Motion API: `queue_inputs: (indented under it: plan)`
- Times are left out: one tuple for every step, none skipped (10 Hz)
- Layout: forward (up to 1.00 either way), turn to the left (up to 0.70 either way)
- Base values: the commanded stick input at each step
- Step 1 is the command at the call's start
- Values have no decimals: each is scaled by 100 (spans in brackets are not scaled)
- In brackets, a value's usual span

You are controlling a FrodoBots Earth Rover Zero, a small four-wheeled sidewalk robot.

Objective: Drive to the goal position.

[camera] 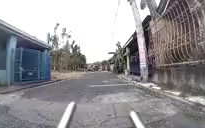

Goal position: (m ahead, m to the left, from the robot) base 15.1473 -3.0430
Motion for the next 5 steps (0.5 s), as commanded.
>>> queue_inputs:
  plan:
    - [70,0]
    - [70,0]
    - [70,0]
    - [70,0]
    - [70,0]
